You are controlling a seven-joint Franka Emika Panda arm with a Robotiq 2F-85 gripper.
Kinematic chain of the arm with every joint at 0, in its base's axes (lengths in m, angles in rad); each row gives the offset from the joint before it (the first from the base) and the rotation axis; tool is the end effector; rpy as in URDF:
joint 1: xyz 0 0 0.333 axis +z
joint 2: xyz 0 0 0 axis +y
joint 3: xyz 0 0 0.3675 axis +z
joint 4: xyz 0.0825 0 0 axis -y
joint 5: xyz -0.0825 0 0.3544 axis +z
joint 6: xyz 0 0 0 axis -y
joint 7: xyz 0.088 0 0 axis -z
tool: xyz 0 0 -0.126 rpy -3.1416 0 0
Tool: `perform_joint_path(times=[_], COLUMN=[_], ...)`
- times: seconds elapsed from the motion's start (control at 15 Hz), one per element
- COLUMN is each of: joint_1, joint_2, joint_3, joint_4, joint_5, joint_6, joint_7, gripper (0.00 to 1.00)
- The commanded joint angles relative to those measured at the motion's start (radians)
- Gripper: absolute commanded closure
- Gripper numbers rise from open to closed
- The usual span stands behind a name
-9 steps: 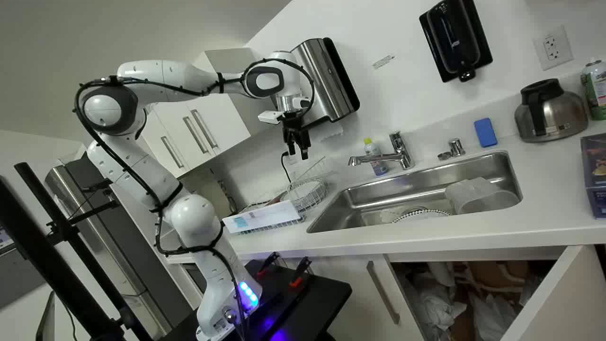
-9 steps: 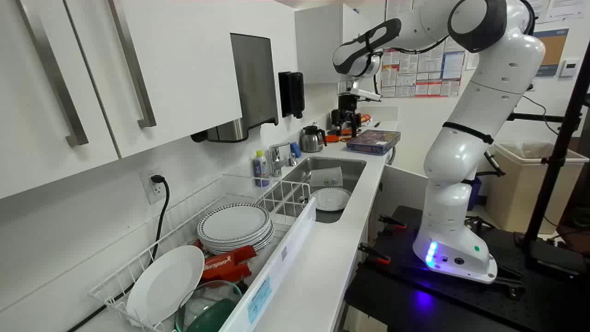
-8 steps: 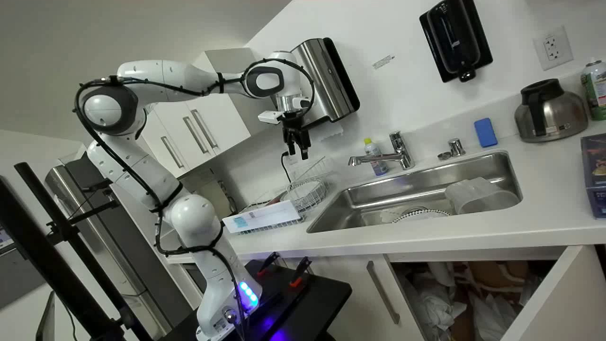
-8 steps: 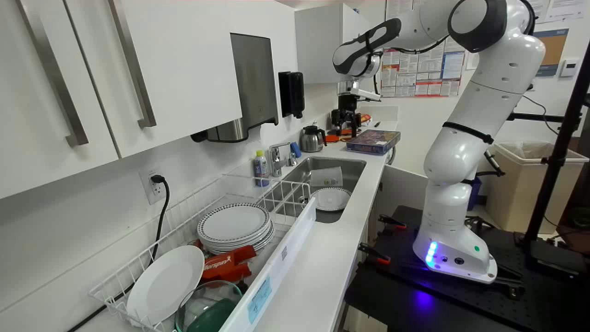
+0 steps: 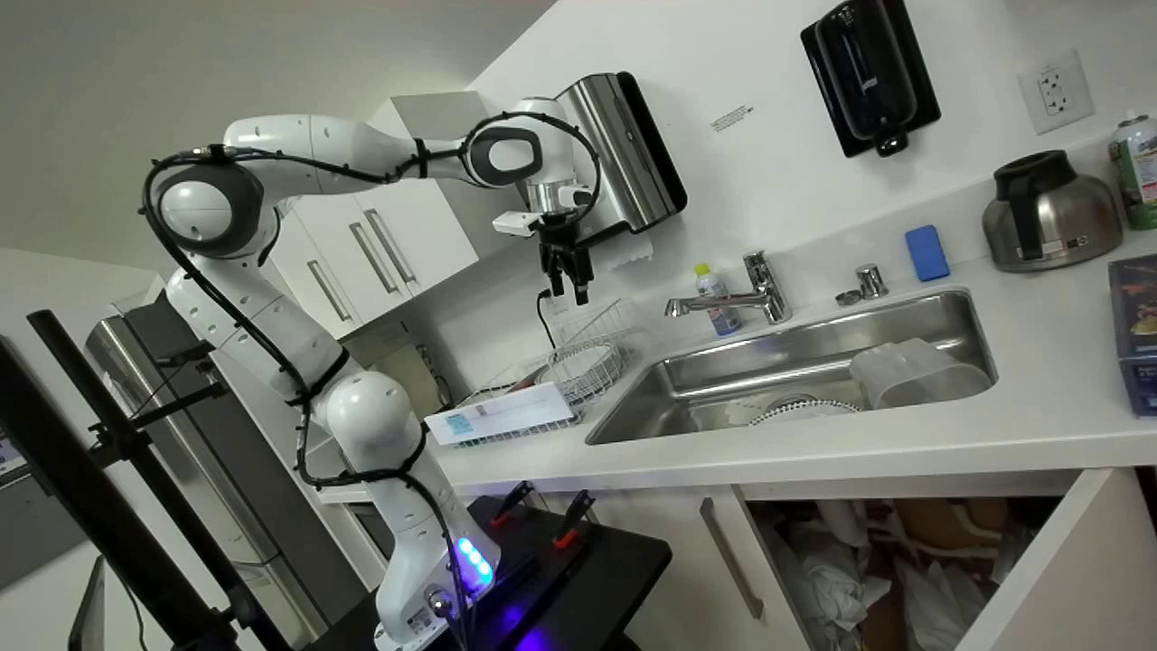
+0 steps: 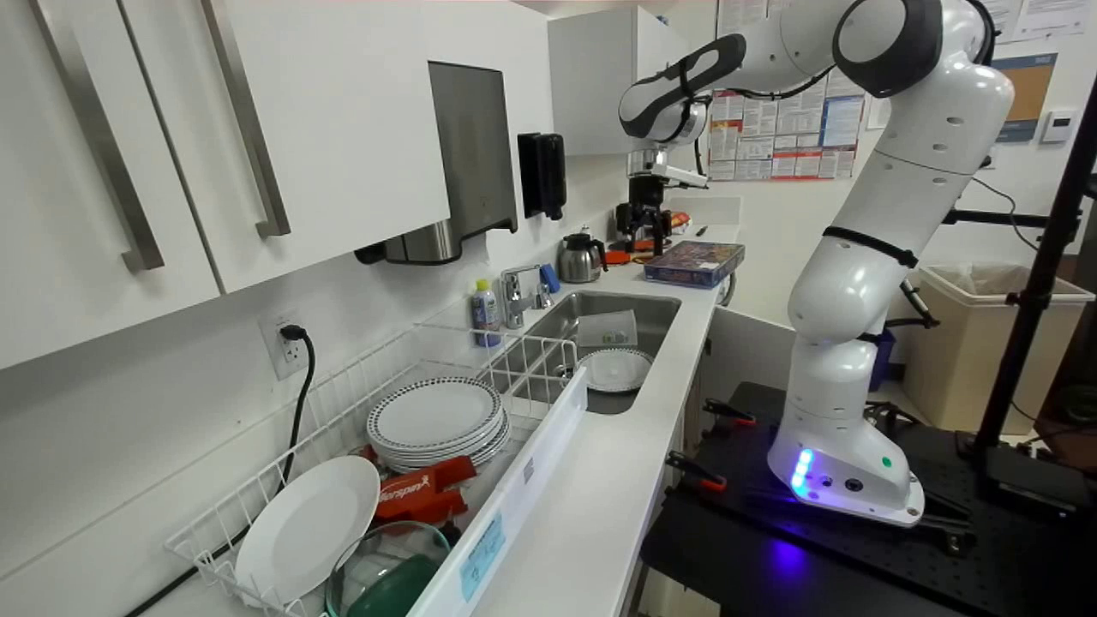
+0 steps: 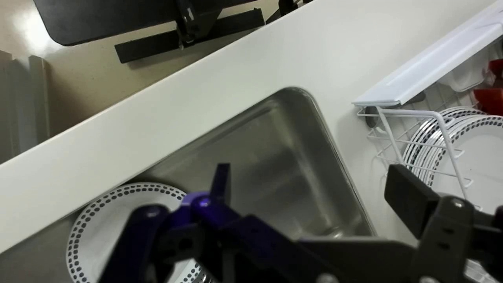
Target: Move the faucet to the right, push the faucet handle upwards
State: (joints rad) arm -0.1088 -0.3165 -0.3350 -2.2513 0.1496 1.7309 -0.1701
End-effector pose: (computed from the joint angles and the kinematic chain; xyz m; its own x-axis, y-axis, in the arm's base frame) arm 0.3528 -0.1632 0.5131 0.9505 -0.2547 -0.1779 -0.2964 -0.9153 -0.2729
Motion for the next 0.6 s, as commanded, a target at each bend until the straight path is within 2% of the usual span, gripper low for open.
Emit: perform_joint_path(times=[0.0, 0.27, 0.4, 0.53], joint_1=[-0.033, -0.026, -0.018, -0.011], joint_2=[0.005, 0.009, 0.016, 0.036], joint_3=[0.030, 0.074, 0.099, 0.130], joint_4=[0.002, -0.025, -0.042, -0.058], joint_5=[0.009, 0.042, 0.096, 0.133], joint_6=[-0.003, 0.094, 0.199, 0.355], joint_7=[-0.009, 0.052, 0.091, 0.120], gripper=[0.00, 0.00, 0.00, 0.00])
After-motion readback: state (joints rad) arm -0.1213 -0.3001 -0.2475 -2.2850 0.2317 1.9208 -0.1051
